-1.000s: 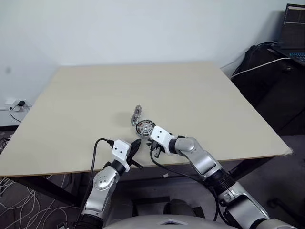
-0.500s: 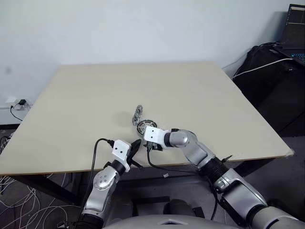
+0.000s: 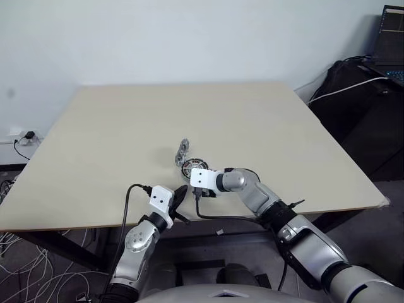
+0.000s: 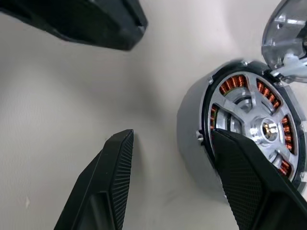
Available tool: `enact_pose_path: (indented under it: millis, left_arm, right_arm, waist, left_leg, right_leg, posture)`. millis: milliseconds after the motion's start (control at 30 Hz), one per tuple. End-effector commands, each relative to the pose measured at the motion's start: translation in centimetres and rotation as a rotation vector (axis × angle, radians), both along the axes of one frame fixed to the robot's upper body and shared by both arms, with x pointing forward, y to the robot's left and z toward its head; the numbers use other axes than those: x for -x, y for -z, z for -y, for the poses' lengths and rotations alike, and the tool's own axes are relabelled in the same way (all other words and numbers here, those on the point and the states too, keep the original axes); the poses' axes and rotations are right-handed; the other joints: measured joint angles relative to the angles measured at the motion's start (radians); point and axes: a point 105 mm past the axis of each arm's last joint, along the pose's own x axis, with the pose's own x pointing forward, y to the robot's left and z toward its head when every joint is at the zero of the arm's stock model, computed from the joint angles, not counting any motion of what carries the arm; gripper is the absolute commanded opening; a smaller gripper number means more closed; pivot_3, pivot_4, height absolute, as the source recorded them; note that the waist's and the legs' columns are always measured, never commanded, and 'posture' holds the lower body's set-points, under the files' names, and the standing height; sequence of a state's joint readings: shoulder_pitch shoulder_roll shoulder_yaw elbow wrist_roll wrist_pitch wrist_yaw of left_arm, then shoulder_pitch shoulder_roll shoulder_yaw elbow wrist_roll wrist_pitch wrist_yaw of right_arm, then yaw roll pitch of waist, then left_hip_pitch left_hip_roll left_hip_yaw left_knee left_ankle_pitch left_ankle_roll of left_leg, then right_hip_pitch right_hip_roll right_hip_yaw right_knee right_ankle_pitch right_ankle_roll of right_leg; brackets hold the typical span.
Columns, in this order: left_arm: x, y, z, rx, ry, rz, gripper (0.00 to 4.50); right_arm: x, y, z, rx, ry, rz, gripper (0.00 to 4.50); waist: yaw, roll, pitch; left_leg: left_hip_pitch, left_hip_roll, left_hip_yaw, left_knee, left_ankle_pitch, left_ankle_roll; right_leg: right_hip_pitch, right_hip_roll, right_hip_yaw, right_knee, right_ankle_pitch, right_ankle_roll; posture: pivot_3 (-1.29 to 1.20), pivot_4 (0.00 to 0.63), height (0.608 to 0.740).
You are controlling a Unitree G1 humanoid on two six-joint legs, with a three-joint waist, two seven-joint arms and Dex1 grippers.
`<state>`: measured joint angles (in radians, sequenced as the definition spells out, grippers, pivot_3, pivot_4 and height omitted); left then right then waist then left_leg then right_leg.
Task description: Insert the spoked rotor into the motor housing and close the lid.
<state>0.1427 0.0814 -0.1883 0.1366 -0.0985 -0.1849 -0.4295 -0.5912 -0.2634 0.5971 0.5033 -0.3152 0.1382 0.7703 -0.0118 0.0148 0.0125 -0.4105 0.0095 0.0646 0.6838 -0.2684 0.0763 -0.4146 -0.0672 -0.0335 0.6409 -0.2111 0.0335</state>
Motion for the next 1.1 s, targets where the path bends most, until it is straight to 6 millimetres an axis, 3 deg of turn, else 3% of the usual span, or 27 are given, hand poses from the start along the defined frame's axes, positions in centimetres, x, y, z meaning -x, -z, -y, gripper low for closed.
enact_pose_path:
  millis: [33,433,533,667,700,833,1100]
  left_arm:
    - [-0.34,-0.86,0.04,0.015,-0.009,0.04,0.0]
    - [-0.31,-0.8,-0.07,0.023,-0.023,0.039,0.0]
    - [-0.33,-0.78,-0.05,0.026,-0.023,0.037,0.0]
    - [-0.37,-0.78,-0.02,0.028,-0.023,0.036,0.0]
    - [-0.37,-0.78,-0.01,0.028,-0.023,0.036,0.0]
    - [-0.4,-0.88,0.03,0.032,-0.027,0.035,0.0]
    - [-0.42,-0.98,-0.02,0.036,-0.036,0.034,0.0]
  right_arm:
    - [-0.96,-1.43,-0.29,-0.001,-0.024,0.037,2.8]
    - [-1.13,-1.2,0.13,0.03,-0.036,0.012,2.8]
    - [-1.05,-1.15,0.29,0.039,-0.04,0.006,2.25]
    - [-0.97,-1.12,0.38,0.047,-0.044,0.0,1.04]
    - [-0.97,-1.13,0.38,0.049,-0.045,0.0,1.04]
    - [-1.09,-1.26,0.4,0.058,-0.048,0.001,0.15]
    - [-1.2,-1.53,0.17,0.042,-0.041,0.013,0.11]
  waist:
    - [0.0,0.0,0.0]
    - [0.0,0.0,0.0]
    - [0.0,0.0,0.0]
    - [0.001,0.0,0.0]
    - [0.001,0.0,0.0]
    - [0.001,0.0,0.0]
    - [0.0,0.0,0.0]
  left_leg:
    - [0.0,0.0,0.0,0.0,0.0,0.0]
    - [0.0,0.0,0.0,0.0,0.0,0.0]
    - [0.0,0.0,0.0,0.0,0.0,0.0]
    - [0.0,0.0,0.0,0.0,0.0,0.0]
    - [0.0,0.0,0.0,0.0,0.0,0.0]
    - [0.0,0.0,0.0,0.0,0.0,0.0]
    - [-0.001,0.0,-0.001,0.0,0.0,0.0]
  right_leg:
    - [0.0,0.0,0.0,0.0,0.0,0.0]
    - [0.0,-0.001,0.0,0.0,0.0,0.0]
    - [0.0,-0.002,0.0,0.0,0.0,0.0]
    - [0.0,-0.002,0.0,0.0,0.0,0.0]
    - [0.0,-0.002,0.0,0.0,0.0,0.0]
    - [0.0,-0.002,0.0,0.0,0.0,0.0]
    - [-0.001,-0.003,-0.001,0.0,0.0,-0.001]
  posture:
    - [0.0,0.0,0.74]
    - [0.0,0.0,0.74]
    - [0.0,0.0,0.74]
    - [0.0,0.0,0.74]
    - [0.0,0.0,0.74]
    - [0.0,0.0,0.74]
    - [0.0,0.0,0.74]
